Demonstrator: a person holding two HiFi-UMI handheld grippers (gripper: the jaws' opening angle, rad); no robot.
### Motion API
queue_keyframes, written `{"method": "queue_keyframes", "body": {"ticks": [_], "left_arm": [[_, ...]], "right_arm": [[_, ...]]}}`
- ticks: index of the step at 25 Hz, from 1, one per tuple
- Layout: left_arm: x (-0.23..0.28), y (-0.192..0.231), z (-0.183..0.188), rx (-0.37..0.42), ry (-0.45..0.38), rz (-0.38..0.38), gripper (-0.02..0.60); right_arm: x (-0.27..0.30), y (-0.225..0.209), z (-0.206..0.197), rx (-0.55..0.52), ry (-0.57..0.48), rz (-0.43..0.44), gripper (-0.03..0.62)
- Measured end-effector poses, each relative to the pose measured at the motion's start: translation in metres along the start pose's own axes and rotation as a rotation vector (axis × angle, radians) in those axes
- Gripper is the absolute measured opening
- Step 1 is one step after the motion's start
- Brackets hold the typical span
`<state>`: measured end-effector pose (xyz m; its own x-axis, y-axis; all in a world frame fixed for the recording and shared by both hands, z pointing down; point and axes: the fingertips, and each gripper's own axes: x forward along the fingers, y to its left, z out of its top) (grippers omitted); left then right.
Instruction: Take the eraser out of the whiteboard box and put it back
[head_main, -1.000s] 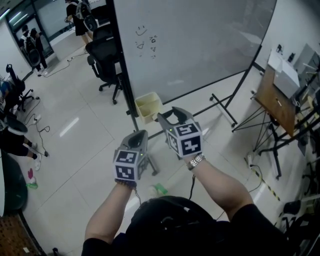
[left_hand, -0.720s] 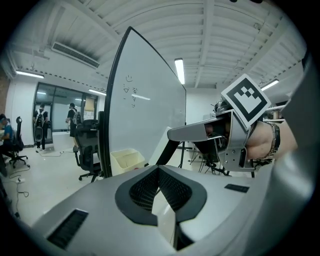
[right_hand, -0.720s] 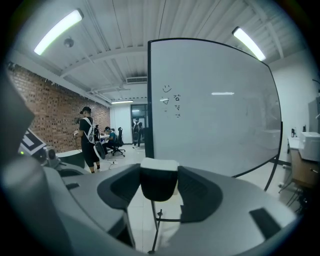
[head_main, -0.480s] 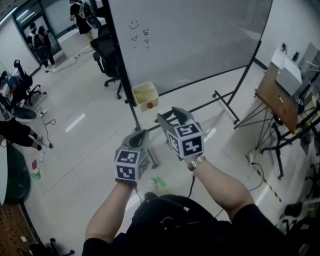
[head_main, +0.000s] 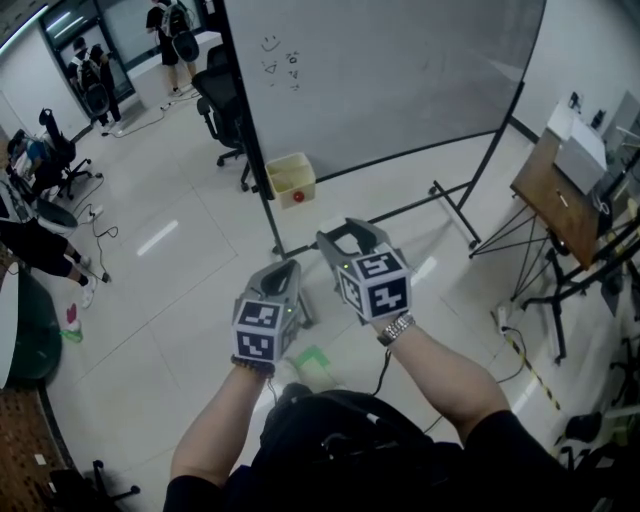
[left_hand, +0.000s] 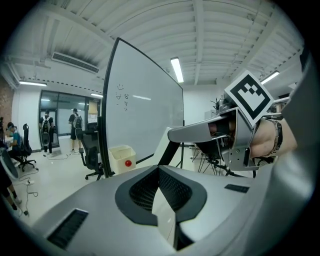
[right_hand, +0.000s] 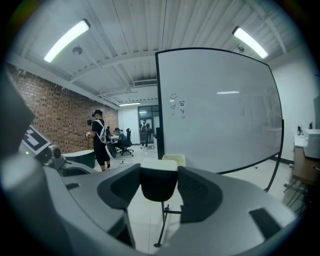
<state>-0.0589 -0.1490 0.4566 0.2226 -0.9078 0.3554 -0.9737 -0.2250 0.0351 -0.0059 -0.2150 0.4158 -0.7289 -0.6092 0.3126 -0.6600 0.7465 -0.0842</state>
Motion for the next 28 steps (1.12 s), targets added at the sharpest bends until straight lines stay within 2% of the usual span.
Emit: {"method": "queue_keyframes", "body": {"ticks": [6,17,28], "left_arm": [[-0.012,-0.004,-0.005,-0.001,0.004,0.012,0.0],[-0.027,0.015,0.0,-0.002,-0.011,0.027,0.0],[-0.047,0.033,0.002,0.018,-0.013,-0.008,0.0]], "right_arm": [[-0.011,0.007,-0.003,0.0,-0.003,0.012,0.259],[-0.011,0.024,-0.008,0.008,0.001,0.012,0.259],[-0.009,0.055,-0.009,0.015,0.004,-0.009,0.259]]}}
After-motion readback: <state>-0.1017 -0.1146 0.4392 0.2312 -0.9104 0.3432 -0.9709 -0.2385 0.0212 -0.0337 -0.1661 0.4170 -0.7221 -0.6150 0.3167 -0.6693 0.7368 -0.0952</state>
